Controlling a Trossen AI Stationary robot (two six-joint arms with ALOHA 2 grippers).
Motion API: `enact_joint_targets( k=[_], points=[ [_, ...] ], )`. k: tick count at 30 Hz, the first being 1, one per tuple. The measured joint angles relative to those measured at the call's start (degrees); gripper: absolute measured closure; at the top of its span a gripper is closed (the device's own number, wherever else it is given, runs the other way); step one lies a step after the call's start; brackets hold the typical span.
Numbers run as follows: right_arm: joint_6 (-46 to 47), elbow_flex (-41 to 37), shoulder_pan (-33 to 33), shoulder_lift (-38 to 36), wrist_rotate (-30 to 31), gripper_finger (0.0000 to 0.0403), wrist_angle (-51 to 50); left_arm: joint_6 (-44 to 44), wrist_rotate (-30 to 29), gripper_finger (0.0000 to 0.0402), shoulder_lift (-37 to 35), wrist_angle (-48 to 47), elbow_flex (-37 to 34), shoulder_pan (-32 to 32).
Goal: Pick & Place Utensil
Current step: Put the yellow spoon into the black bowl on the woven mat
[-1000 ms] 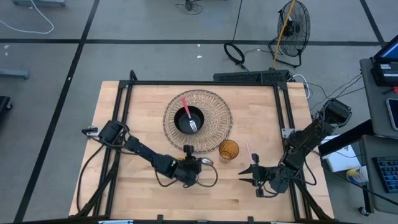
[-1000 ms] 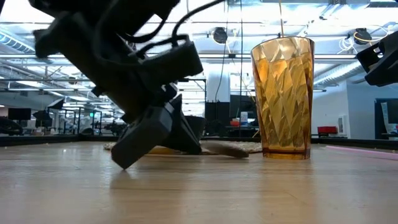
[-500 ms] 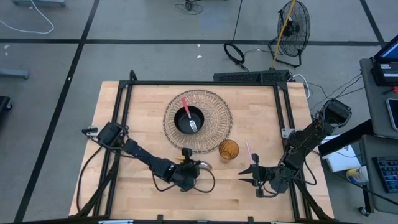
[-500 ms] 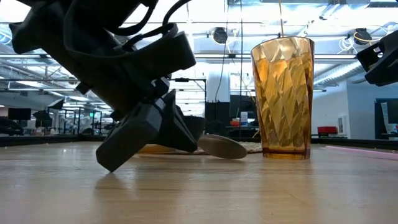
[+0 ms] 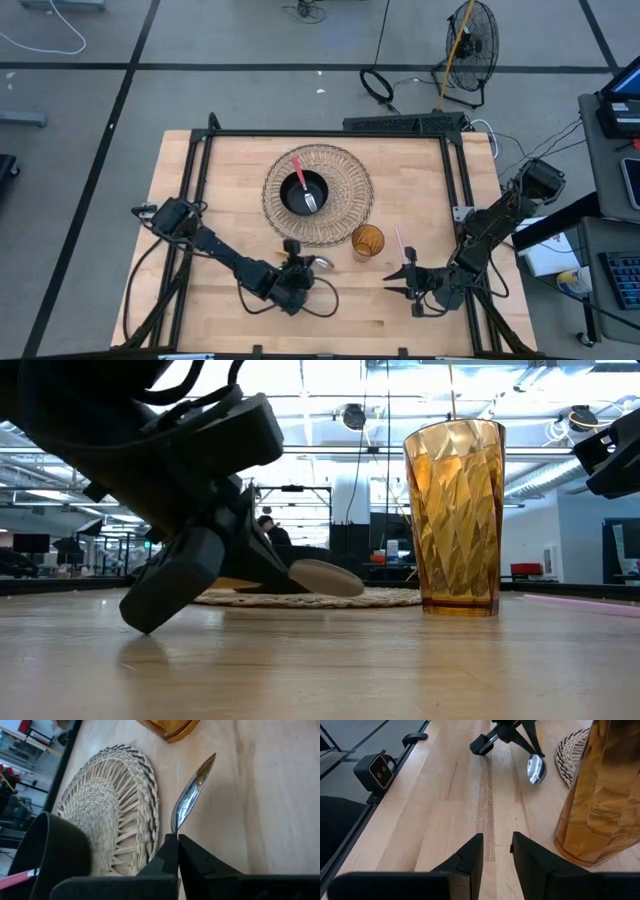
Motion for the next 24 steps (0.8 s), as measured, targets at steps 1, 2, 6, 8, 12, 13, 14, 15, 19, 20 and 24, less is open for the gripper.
enact_joint_targets(
  k=[1,2,6,8,12,13,14,15,19,20,24],
  points=[
    [-0.02,0.00,0.01,0.00,-0.01,0.0309,0.03,0.02,-0.27,0.0401,-0.07,-0.08,0.02,-0.07],
    [-0.02,0.00,0.02,0.00,0.00,0.0309,0.02,-0.01,-0.79,0.0401,-0.31,-0.51,0.02,-0.15],
    [0.01,0.00,0.01,0.00,0.00,0.0309,0.02,0.17,-3.04,0.0401,-0.60,-1.37,0.00,-0.58],
    [0.01,0.00,0.02,0.00,0.00,0.0309,0.02,0.15,-3.33,0.0401,-0.61,-1.67,0.00,-0.78],
    [0.01,0.00,0.02,0.00,0.00,0.0310,0.02,0.07,-3.59,0.0401,-0.64,-1.92,0.00,-0.82],
    [0.01,0.00,0.02,0.02,0.00,0.0309,0.02,0.04,-4.03,0.0401,-0.66,-2.12,0.02,-0.84],
    [0.01,0.00,0.02,0.02,0.00,0.0309,0.02,0.05,-4.65,0.0401,-0.66,-2.51,0.02,-0.90],
    [0.01,0.00,0.02,0.02,0.00,0.0309,0.02,0.05,-5.20,0.0401,-0.70,-2.93,0.03,-0.93],
    [0.01,0.00,0.02,0.02,0.00,0.0309,0.02,0.18,-6.27,0.0401,-1.25,-5.02,0.04,-1.09],
    [0.01,0.00,0.02,0.02,0.00,0.0309,0.01,0.45,-6.52,0.0401,-1.48,-5.26,0.04,-1.11],
    [-0.02,0.00,0.02,0.02,0.00,0.0309,0.02,1.07,-7.46,0.0401,-2.97,-6.83,0.28,-1.12]
  ],
)
